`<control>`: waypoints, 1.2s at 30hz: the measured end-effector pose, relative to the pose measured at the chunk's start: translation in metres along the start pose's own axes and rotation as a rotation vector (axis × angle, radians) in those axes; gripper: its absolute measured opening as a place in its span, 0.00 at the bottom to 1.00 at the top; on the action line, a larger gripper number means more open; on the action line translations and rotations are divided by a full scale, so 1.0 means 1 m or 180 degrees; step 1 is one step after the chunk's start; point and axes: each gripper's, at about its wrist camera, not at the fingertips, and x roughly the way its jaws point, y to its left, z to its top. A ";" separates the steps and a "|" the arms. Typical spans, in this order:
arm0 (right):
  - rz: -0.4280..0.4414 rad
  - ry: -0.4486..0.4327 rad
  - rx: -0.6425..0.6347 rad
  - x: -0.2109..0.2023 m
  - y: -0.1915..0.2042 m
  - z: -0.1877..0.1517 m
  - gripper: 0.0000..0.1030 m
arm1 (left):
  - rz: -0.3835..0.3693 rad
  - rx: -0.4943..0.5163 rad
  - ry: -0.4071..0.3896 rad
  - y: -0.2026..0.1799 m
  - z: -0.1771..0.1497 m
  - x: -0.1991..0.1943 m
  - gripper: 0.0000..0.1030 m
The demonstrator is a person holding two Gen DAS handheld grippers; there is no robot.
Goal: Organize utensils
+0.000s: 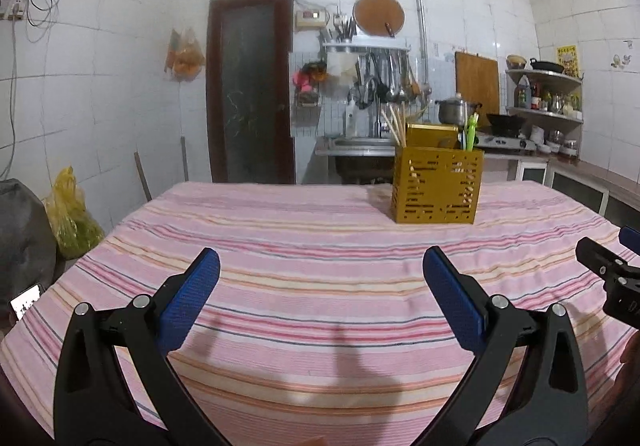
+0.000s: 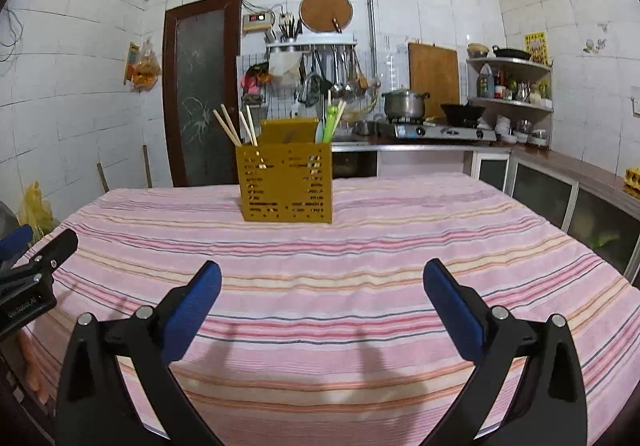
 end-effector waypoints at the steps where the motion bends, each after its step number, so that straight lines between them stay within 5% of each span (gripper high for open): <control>1: 0.0001 -0.0016 -0.0021 0.000 0.001 0.001 0.96 | 0.0002 0.0006 -0.0023 0.000 -0.001 -0.002 0.95; 36: -0.0059 -0.0064 -0.0041 -0.003 0.002 -0.001 0.96 | -0.0088 -0.0105 -0.0066 0.002 -0.005 -0.006 0.95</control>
